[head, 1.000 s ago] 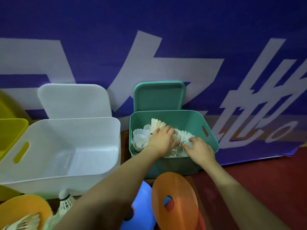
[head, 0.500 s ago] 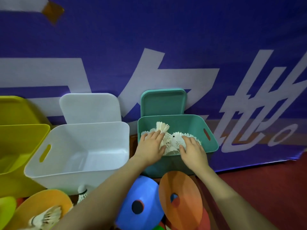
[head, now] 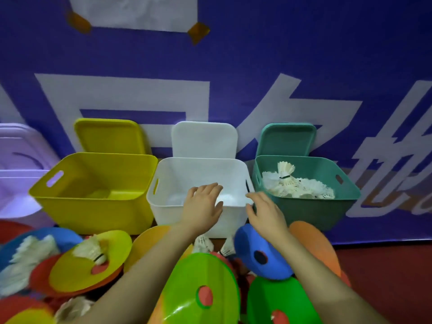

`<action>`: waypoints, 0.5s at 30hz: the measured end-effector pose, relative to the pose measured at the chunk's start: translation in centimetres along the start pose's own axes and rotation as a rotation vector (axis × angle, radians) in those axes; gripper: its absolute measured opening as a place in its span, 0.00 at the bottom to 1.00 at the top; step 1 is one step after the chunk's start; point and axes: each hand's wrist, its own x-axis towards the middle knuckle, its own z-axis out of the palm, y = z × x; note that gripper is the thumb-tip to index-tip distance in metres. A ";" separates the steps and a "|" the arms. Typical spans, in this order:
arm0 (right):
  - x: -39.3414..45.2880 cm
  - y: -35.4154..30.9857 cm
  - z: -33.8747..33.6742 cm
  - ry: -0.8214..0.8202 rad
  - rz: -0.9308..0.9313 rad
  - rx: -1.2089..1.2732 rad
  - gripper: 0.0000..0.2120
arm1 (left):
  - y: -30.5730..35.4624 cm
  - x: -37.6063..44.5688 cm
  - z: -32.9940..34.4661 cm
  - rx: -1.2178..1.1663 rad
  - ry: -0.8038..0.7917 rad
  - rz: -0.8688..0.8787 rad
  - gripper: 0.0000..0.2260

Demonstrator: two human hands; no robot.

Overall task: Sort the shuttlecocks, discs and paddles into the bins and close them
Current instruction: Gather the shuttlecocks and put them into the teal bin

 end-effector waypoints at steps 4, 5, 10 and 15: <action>-1.5 -6.9 4.1 -0.022 -0.022 0.001 0.16 | -6.5 -5.3 -1.8 -0.005 -0.014 -0.016 0.20; -1.9 -8.6 5.1 -0.031 -0.029 0.009 0.16 | -8.1 -6.6 -2.2 0.002 -0.015 -0.023 0.20; -3.4 -16.8 10.0 -0.090 -0.103 0.029 0.17 | -15.7 -12.4 -4.2 0.010 -0.019 -0.073 0.20; -4.1 -23.3 14.2 -0.231 -0.176 0.006 0.20 | -22.7 -16.9 -5.9 0.033 -0.048 -0.162 0.21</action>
